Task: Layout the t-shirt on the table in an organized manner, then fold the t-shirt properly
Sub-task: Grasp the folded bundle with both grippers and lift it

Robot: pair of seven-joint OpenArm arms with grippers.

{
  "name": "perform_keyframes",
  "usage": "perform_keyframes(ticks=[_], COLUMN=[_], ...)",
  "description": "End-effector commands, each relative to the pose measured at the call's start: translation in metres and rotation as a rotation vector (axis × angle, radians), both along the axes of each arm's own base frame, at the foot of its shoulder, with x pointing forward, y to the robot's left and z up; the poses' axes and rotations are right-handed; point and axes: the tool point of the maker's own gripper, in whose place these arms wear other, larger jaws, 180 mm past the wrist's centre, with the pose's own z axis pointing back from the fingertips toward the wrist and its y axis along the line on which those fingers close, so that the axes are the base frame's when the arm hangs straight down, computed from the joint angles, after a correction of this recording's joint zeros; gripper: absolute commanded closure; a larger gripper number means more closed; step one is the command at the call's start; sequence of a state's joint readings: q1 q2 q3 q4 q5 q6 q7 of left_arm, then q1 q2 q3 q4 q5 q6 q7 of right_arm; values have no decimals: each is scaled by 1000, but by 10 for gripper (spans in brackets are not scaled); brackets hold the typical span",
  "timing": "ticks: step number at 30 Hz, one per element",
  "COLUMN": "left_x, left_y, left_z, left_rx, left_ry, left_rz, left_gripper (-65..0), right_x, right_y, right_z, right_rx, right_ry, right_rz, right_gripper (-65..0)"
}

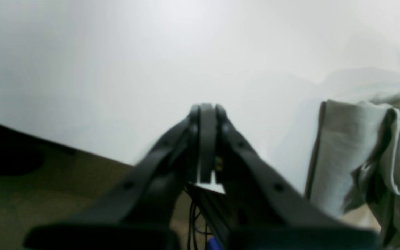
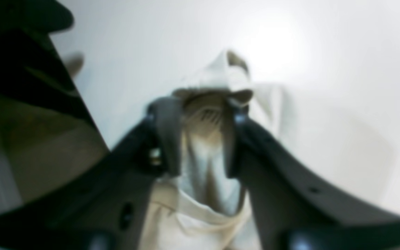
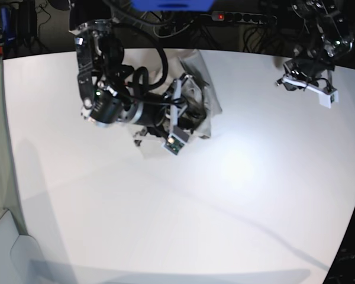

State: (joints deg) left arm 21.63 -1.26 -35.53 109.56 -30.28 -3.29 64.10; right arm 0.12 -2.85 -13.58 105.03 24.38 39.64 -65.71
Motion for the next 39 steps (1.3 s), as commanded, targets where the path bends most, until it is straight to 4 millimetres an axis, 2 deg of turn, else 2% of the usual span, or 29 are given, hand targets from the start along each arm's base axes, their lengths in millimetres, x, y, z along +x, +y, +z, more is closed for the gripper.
perform_keyframes(ticks=[1, 4, 9, 12, 18, 22, 26, 30, 34, 35, 39], left_x=[4, 4, -1, -4, -7, -9, -11, -9, -8, -8, -8], left_y=[3, 2, 2, 1, 1, 2, 3, 3, 2, 2, 2], left_z=[8, 8, 5, 3, 2, 2, 1, 1, 2, 2, 2], left_rx=[15, 12, 11, 7, 8, 12, 13, 13, 13, 13, 13], left_ry=[-29, -29, -15, -10, -2, 3, 8, 3, 1, -1, -1], left_rz=[-6, -5, -4, -3, -4, -5, -5, -5, -6, -6, -6], left_gripper=[-3, -3, -3, -3, -3, -3, -3, -3, -3, -3, -3], right_x=[6, 6, 13, 9, -34, -54, -52, -46, -28, -26, -30], right_y=[8, 8, 9, 24, 78, 86, 72, 50, 21, 13, 4], right_z=[14, 6, -5, -7, -1, -5, 14, 31, 23, 16, -11], right_rx=[55, 48, 33, 31, 57, 36, 26, -14, -56, -60, -36], right_ry=[-40, -15, 19, 27, -6, -27, -126, -222, -219, -197, -115], right_rz=[7, 9, 14, 66, 280, 374, 392, 393, 316, 292, 255], right_gripper=[-96, -8, 0, 0, 0, 0, 0, 0, 0, 0, 0])
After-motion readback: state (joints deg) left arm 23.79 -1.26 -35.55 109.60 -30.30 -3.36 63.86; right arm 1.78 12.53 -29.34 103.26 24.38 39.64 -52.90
